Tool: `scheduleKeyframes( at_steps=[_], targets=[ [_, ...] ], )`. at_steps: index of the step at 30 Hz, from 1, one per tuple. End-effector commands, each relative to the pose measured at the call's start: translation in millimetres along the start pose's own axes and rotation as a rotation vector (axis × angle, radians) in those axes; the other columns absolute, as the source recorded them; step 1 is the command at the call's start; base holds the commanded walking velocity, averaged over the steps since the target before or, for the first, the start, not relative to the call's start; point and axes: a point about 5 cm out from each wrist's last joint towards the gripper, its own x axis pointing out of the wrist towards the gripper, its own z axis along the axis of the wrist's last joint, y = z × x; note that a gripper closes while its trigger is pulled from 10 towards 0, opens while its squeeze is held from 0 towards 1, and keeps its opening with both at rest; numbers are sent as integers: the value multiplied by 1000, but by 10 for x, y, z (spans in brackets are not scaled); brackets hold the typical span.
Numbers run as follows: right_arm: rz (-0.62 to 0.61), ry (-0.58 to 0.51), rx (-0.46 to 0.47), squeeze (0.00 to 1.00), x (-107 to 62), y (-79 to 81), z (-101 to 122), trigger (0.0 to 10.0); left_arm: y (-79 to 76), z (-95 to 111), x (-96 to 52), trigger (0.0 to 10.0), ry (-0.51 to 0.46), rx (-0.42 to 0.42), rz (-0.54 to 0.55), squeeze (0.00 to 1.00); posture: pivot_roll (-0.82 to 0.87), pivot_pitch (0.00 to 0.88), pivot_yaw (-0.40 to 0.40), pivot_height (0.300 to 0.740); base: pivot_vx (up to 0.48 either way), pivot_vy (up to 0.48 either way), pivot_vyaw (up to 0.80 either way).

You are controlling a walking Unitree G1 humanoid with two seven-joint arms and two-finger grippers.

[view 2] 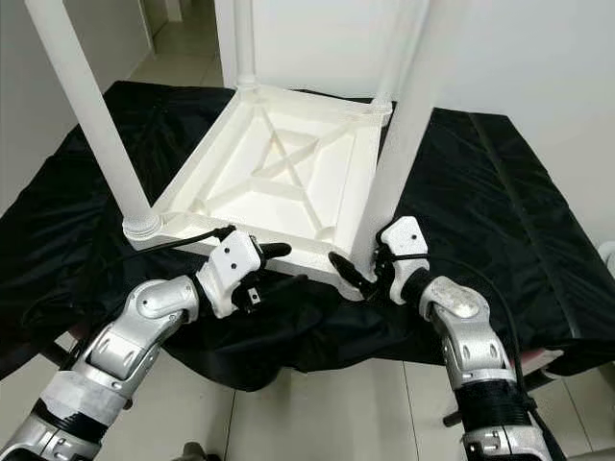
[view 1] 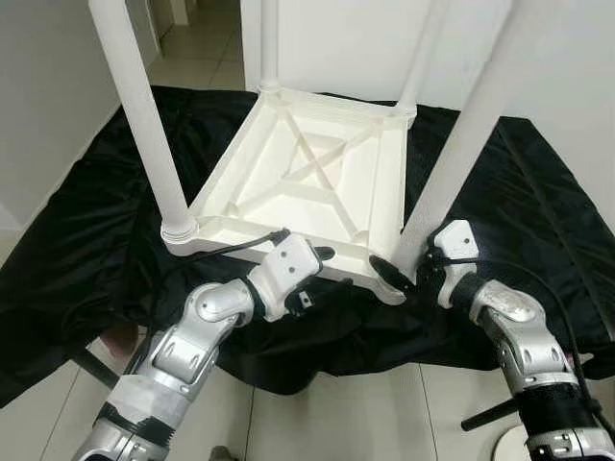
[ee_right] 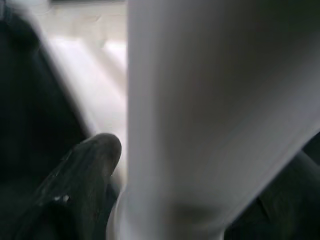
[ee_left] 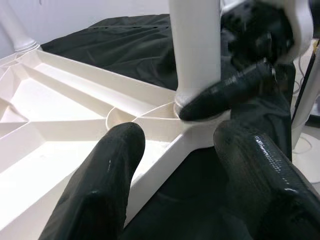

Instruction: Building children table

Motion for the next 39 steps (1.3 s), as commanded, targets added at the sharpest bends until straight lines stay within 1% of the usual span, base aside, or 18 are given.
scheduleKeyframes(
  at_steps=[1, 2, 3, 15, 16, 17, 20, 23, 27, 29, 32, 33, 34, 35, 36, 37, 38, 39],
  targets=[
    [50, 18, -14, 0, 44, 21, -20, 3647, 6, -19, -6, 10000, 17, 0, -14, 0, -18, 72, -4, 740, 0, 0, 0],
    [50, 18, -14, 0, 44, 21, -20, 3647, 6, -19, -6, 10000, 17, 0, -14, 0, -18, 72, -4, 740, 0, 0, 0],
    [66, 25, -14, 0, 51, 24, -31, 0, 8, -19, -6, 10000, 17, 0, -12, 0, -17, 71, -4, 740, 0, 0, 0],
    [119, 41, -11, 0, 38, -6, -86, 0, 19, -17, 8, 10000, 14, -1, -10, 0, -25, 69, 1, 740, 0, 0, 0],
    [99, 44, -8, 0, 30, -17, -90, 4039, 16, -15, 14, 10000, 13, -1, -12, 0, -27, 69, 1, 740, 0, 0, 0],
    [76, 39, -1, 0, 21, -20, -90, 10000, 12, -15, 19, 10000, 12, -1, -15, 0, -28, 71, 0, 740, 0, 0, 0],
    [55, 33, 6, 0, 15, -28, -95, 10000, 9, -15, 24, 10000, 12, -2, -17, 0, -28, 71, 0, 740, 0, 0, 0],
    [-8, 21, 12, 0, 4, -24, -87, 10000, 3, -15, 26, 10000, 12, -2, -18, 0, -29, 74, -4, 740, 0, 0, 0],
    [-156, 4, 36, 0, -5, -30, -79, 10000, -1, -14, 29, 10000, 11, -3, -17, 0, -28, 76, -8, 740, 0, 0, 0],
    [-156, 4, 36, 0, -5, -30, -79, 10000, -1, -14, 29, 10000, 11, -3, -17, 0, -28, 76, -8, 740, 0, 0, 0],
    [-240, -18, 42, 0, 5, 24, -66, 10000, -4, -15, 25, 10000, 10, -5, -17, 0, -29, 79, -2, 740, 0, 0, 0],
    [-240, -18, 42, 0, 5, 24, -66, 10000, -4, -15, 25, 10000, 10, -5, -17, 0, -29, 79, -2, 740, 0, 0, 0],
    [-331, -34, 65, 0, 22, 65, -61, 10000, -9, -20, 20, 10000, 12, -4, -20, 0, -30, 79, -2, 740, 0, 0, 0],
    [-331, -34, 65, 0, 22, 65, -61, 10000, -9, -20, 20, 10000, 12, -4, -20, 0, -30, 79, -2, 740, 0, 0, 0],
    [-392, -43, 83, 0, 31, 92, -58, 10000, -11, -23, 16, 10000, 13, -3, -22, 0, -31, 79, -3, 740, 0, 0, 0],
    [-392, -43, 83, 0, 31, 92, -58, 10000, -11, -23, 16, 10000, 13, -3, -22, 0, -31, 79, -3, 740, 0, 0, 0],
    [-484, -63, 129, 0, 53, 148, -54, 10000, -9, -23, 18, 10000, 13, -4, -22, 0, -33, 79, -2, 740, 0, 0, 0],
    [-484, -63, 129, 0, 53, 148, -54, 10000, -9, -23, 18, 10000, 13, -4, -22, 0, -33, 79, -2, 740, 0, 0, 0]
  ],
)
